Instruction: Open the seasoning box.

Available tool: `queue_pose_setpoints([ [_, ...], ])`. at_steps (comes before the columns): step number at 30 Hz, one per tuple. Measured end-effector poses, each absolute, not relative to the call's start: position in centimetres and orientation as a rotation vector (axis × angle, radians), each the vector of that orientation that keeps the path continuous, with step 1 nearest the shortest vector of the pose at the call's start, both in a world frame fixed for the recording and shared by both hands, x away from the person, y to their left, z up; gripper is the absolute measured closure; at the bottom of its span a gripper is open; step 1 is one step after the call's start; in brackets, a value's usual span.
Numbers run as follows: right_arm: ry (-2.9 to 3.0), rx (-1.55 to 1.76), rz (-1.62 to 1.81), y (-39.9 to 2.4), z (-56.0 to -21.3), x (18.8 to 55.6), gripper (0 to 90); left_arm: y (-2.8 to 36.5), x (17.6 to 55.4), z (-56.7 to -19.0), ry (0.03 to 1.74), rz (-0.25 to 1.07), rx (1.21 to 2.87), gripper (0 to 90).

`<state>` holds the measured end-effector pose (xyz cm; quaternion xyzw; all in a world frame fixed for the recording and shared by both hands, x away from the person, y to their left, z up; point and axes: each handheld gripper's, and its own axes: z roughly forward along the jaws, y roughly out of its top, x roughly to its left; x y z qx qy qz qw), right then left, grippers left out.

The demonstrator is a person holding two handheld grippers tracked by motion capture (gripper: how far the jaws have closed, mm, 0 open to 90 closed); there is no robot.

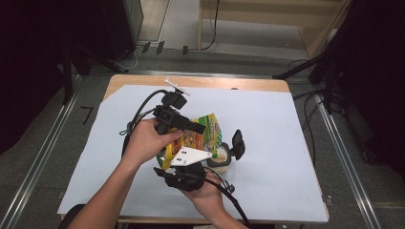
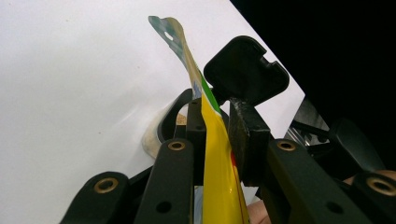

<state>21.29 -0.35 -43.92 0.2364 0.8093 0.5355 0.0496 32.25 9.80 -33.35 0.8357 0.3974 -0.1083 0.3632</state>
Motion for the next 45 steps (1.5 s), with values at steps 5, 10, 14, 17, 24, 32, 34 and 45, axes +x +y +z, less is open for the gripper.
queue_pose_setpoints([
  [5, 2.465, 0.723, 1.631, -0.35, -43.94, 21.28, 69.8, 9.77, 32.28, -33.4, 1.026, -0.28, 2.155, 78.8],
  [10, 2.469, 0.726, 1.636, -0.33, -43.9, 21.22, 69.8, 9.8, 32.3, -33.41, 1.027, -0.286, 2.154, 78.8],
  [14, 2.469, 0.725, 1.637, -0.31, -43.85, 21.15, 69.8, 9.86, 32.33, -33.41, 1.026, -0.286, 2.155, 78.8],
  [17, 2.47, 0.727, 1.638, -0.31, -43.85, 21.15, 69.8, 9.83, 32.34, -33.43, 1.028, -0.288, 2.154, 78.8],
  [24, 2.474, 0.729, 1.641, -0.27, -43.8, 21.08, 69.7, 9.87, 32.38, -33.46, 1.032, -0.29, 2.152, 78.8],
  [32, 2.469, 0.723, 1.634, -0.31, -43.85, 21.15, 69.8, 9.83, 32.33, -33.47, 1.027, -0.288, 2.154, 78.7],
  [34, 2.47, 0.723, 1.632, -0.33, -43.87, 21.19, 69.8, 9.8, 32.33, -33.5, 1.027, -0.289, 2.154, 78.7],
  [45, 2.473, 0.729, 1.635, -0.26, -43.76, 21.01, 69.7, 9.93, 32.48, -33.56, 1.032, -0.301, 2.15, 78.7],
])
